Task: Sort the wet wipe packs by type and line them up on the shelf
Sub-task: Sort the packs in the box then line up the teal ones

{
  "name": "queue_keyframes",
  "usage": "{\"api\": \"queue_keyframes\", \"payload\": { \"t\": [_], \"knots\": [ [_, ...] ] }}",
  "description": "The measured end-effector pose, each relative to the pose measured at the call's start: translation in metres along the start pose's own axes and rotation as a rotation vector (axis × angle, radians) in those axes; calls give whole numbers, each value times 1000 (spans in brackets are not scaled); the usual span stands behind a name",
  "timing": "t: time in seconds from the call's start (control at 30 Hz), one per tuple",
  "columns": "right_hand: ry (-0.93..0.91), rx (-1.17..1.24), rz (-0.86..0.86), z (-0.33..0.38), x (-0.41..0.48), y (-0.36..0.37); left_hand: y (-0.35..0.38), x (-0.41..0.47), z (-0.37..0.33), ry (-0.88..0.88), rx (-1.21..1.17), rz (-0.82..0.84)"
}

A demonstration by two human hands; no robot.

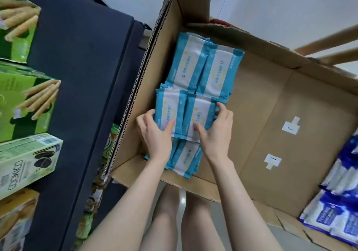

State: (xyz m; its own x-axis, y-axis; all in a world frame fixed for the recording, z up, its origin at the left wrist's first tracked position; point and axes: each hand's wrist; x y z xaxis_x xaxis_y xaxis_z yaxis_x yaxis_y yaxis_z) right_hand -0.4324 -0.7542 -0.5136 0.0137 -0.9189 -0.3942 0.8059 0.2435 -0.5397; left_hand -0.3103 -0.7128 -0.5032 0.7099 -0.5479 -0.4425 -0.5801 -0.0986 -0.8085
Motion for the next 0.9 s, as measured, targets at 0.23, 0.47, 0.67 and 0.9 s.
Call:
{"api": "queue_keyframes", "payload": {
  "t": [0.23,0.47,0.67,0.9],
  "knots": [
    [192,214,18,3,-2,3,-4,5,1,-51,-32,64],
    [242,480,60,27,-33,-33,-45,-28,6,-52,-255,106],
    [262,737,105,75,-96,-85,-121,-97,16,-53,-595,233],
    [169,735,297,136,-179,-136,-202,-196,28,-201,-948,55]
  ]
}}
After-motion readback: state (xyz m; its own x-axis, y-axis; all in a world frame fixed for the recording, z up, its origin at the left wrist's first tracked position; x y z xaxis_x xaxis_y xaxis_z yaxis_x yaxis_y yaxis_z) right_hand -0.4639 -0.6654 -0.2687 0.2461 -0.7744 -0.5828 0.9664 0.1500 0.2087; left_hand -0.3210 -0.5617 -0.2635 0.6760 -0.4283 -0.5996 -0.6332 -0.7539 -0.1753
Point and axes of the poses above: each hand's wrist, its own x-axis towards the middle knuckle, its own y-axis out of the palm, z = x × y, and after that the axes turned 14 degrees about x, right-handed
